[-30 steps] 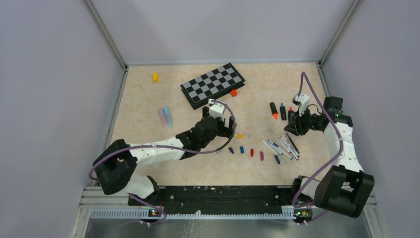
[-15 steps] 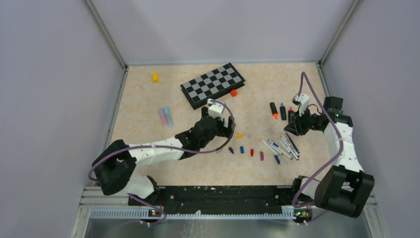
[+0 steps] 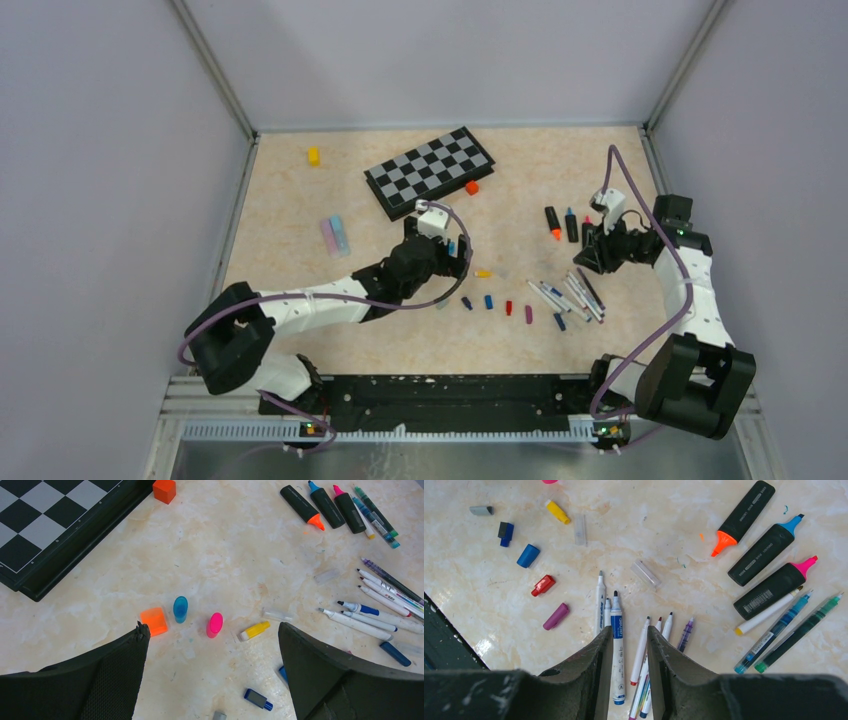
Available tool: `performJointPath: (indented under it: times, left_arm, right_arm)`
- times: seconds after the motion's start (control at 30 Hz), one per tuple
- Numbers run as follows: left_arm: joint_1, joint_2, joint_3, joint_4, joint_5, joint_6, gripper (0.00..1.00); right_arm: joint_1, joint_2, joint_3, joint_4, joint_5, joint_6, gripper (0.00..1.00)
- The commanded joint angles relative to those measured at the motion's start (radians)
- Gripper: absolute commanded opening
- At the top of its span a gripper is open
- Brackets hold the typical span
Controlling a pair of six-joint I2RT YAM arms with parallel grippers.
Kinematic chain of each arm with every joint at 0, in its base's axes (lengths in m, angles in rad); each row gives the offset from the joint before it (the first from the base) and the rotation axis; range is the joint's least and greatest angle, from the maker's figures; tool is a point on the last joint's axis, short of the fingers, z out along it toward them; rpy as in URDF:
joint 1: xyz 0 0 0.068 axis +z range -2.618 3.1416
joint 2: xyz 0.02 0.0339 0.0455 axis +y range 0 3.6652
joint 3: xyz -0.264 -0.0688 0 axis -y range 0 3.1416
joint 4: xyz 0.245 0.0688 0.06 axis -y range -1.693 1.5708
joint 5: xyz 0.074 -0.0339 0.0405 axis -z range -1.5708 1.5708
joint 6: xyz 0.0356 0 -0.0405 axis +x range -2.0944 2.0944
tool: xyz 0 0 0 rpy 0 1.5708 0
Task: Open the pen caps
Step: Pick up the pen from the center of the board.
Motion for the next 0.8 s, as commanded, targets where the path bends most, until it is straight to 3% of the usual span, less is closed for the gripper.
performJointPath:
  times: [0.0,0.77]
  left_arm:
    - [0.006,-0.039,-0.008,0.026,-0.014,-0.007,0.99]
    - [0.020,-0.050,-0.021,0.025,-0.010,-0.013,0.99]
  right_arm:
    - [-0.015,-0.025,-0.002,0.007,-0.026,-0.023,0.30]
    - [-0.014,-0.025,-0.002,0.007,-0.026,-0.023,0.30]
